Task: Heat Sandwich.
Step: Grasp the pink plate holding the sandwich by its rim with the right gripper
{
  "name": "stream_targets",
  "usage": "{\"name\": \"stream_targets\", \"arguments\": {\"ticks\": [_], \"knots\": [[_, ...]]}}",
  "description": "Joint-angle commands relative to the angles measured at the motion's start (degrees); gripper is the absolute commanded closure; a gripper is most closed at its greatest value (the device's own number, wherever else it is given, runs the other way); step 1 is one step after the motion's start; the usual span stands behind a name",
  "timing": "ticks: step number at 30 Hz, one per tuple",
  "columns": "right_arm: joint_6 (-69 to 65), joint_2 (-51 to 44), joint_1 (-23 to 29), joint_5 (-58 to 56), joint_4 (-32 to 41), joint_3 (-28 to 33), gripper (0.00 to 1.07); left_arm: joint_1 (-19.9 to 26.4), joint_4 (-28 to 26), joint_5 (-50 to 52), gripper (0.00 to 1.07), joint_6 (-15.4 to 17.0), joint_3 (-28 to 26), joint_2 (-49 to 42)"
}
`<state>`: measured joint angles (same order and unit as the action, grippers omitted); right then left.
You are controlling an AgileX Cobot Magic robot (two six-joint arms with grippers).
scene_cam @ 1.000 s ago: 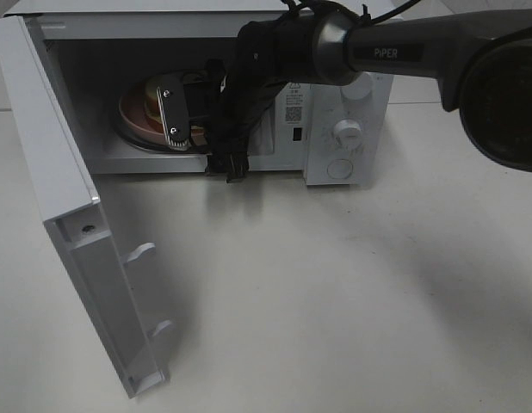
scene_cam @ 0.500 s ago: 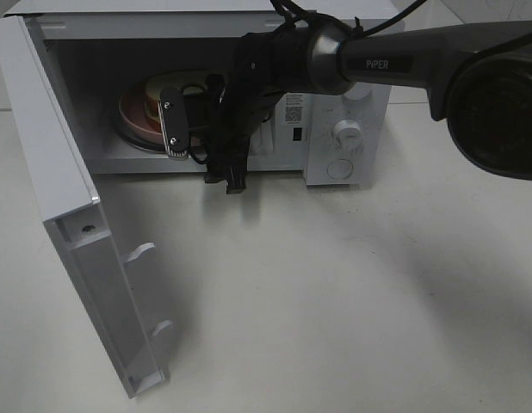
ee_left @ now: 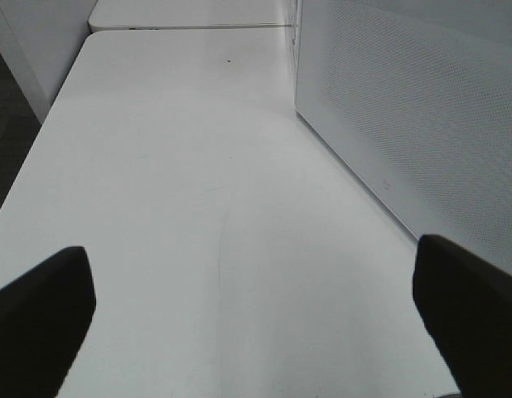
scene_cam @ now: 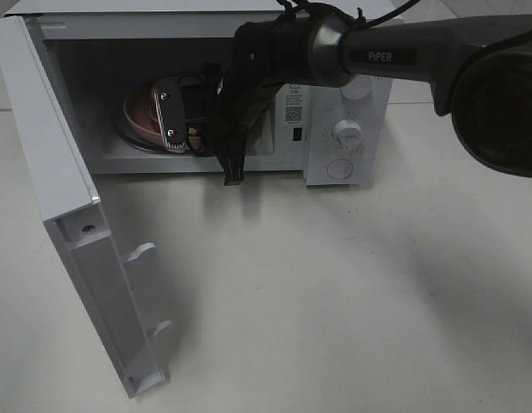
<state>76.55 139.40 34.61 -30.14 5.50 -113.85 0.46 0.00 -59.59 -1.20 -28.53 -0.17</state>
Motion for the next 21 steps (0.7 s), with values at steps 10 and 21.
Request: {"name": "stream_targets", "arguments": {"ticks": [10, 21], "knots": [[0.7, -0.6, 0.0, -7.4, 1.1, 0.5, 1.07, 0.2, -0.3, 0.2, 0.07, 0.0, 0.2, -1.5], [4.7, -4.4, 0.0, -11.1, 1.3, 0.6, 1.07, 0.2, -0.3, 0.2, 0.07, 0.0, 0.2, -1.5]]}}
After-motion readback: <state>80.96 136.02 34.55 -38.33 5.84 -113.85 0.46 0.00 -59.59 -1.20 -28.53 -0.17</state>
